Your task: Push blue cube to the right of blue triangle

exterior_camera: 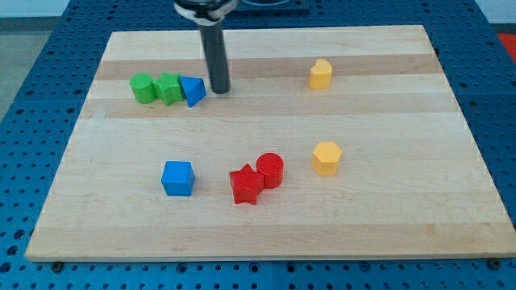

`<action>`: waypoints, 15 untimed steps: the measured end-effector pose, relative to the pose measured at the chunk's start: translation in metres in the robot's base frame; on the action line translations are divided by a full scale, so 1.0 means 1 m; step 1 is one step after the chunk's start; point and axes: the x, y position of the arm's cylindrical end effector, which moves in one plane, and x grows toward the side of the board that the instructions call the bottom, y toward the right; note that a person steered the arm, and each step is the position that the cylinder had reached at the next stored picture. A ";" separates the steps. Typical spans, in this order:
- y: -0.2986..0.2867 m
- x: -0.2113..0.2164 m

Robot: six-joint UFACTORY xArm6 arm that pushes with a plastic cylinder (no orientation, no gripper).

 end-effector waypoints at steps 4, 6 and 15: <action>-0.159 0.109; -0.119 0.210; -0.067 0.247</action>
